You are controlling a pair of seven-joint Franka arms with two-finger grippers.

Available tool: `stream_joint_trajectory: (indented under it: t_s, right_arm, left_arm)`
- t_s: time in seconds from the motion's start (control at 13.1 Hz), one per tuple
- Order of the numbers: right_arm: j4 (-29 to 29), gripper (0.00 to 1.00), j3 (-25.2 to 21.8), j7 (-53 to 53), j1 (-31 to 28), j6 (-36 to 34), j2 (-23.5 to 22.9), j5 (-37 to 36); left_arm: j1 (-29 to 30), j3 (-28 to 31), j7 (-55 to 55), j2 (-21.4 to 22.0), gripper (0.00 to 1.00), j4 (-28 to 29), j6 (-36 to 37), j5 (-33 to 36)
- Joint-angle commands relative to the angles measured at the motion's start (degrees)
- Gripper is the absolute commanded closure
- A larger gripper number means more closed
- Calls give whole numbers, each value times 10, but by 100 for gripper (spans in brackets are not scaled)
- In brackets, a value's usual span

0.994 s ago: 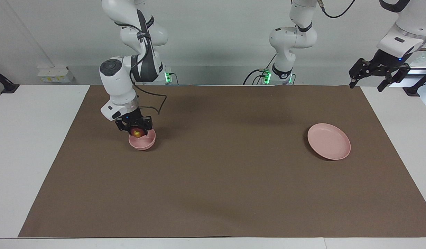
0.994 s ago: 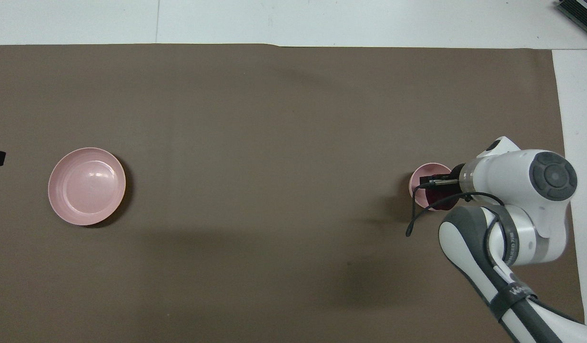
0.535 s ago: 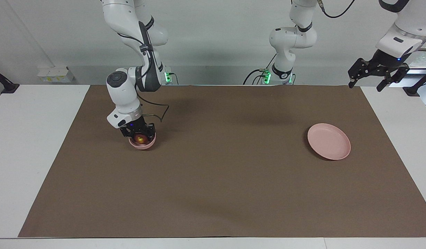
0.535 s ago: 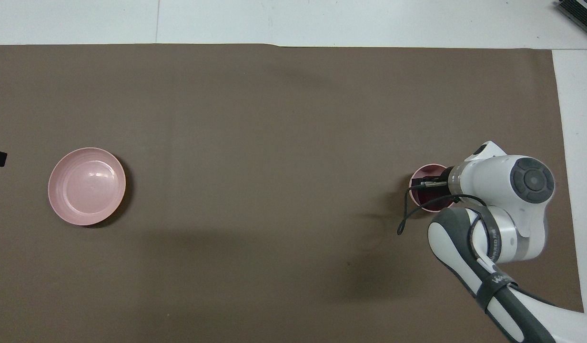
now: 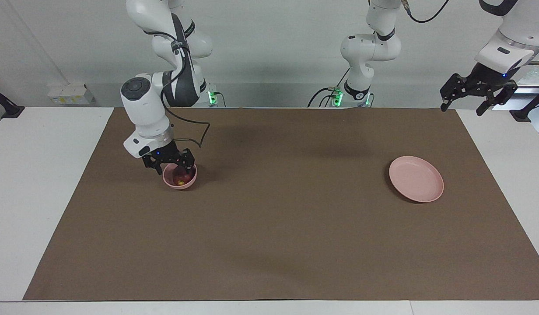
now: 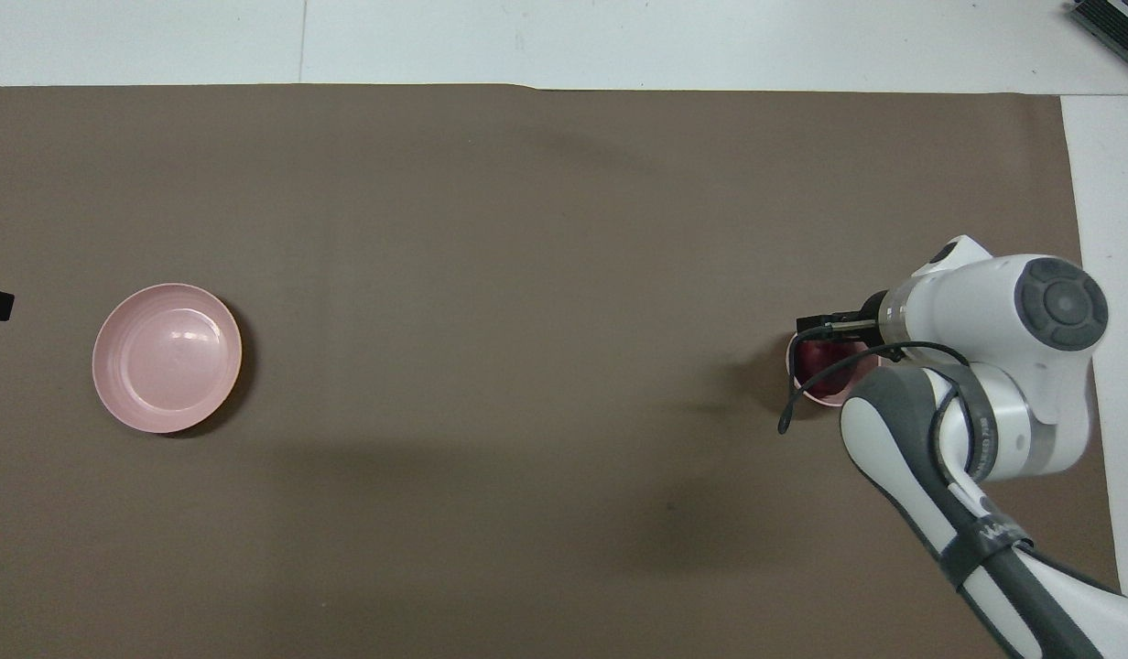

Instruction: Move apple from plate to bowl

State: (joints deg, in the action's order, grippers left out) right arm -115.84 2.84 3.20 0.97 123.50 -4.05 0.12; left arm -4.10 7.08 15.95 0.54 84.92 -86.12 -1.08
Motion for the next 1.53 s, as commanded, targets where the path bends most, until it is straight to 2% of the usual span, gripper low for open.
stream_joint_trajectory:
  t_s: [0.0, 0.15, 0.76, 0.92, 1.45]
  right_arm:
    - [81, 0, 2, 18, -13, -102, -3, -11]
    - [137, 0, -12, 18, -14, -176, -1, -6]
    - [297, 0, -16, 18, -14, -376, 6, -4]
    - [311, 0, -17, 18, -14, -394, 6, -5]
    - [302, 0, -15, 18, -10, -386, 21, -10]
  left_arm:
    - [1, -2, 6, 3, 0, 0, 5, 7]
    - [1, -3, 6, 3, 0, 0, 8, 7]
    - [0, -6, -4, 17, 0, 22, 11, 5]
    - [0, -6, -6, 17, 0, 21, 10, 5]
    - [0, -6, -23, 20, 0, 24, 12, 4]
